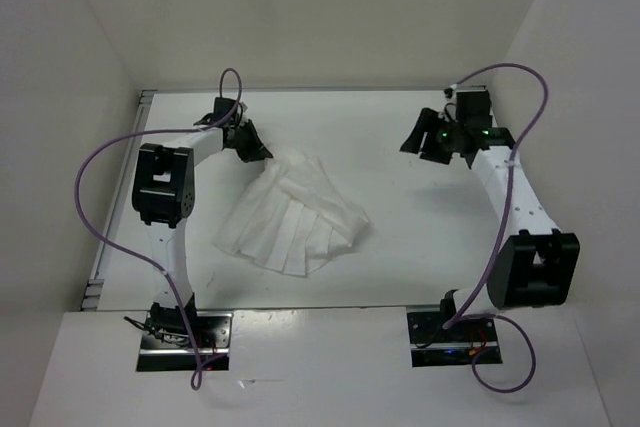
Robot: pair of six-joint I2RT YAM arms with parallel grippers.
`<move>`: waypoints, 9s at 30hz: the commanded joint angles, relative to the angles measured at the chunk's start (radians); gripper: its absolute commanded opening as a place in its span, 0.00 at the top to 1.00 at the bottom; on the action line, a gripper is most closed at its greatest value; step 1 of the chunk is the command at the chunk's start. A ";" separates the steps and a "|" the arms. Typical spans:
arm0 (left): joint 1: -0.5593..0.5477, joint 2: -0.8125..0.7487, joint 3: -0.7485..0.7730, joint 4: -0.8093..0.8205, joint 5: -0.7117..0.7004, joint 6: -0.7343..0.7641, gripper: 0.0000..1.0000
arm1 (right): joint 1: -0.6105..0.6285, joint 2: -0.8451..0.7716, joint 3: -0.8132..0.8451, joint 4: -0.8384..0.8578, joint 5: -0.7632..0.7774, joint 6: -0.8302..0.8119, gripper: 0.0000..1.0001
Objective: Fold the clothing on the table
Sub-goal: Flatten the skirt out, then fold the skirt
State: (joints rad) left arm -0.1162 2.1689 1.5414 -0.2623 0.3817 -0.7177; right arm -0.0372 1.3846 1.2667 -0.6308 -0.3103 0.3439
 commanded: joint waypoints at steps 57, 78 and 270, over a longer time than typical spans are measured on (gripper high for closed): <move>0.015 -0.113 -0.030 0.024 0.187 0.026 0.98 | 0.628 0.492 0.447 -0.047 0.174 -0.307 1.00; 0.038 -0.035 0.005 0.089 0.289 -0.009 0.43 | 0.220 0.453 0.379 0.141 0.298 -0.055 0.54; -0.341 -0.308 -0.058 -0.088 0.456 0.221 0.83 | 0.005 0.109 -0.251 -0.188 0.329 0.277 0.00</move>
State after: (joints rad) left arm -0.4526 1.8450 1.4311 -0.3489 0.7414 -0.5293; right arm -0.0166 1.4685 1.0195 -0.7902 0.0704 0.6476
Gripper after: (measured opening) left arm 0.174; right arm 0.999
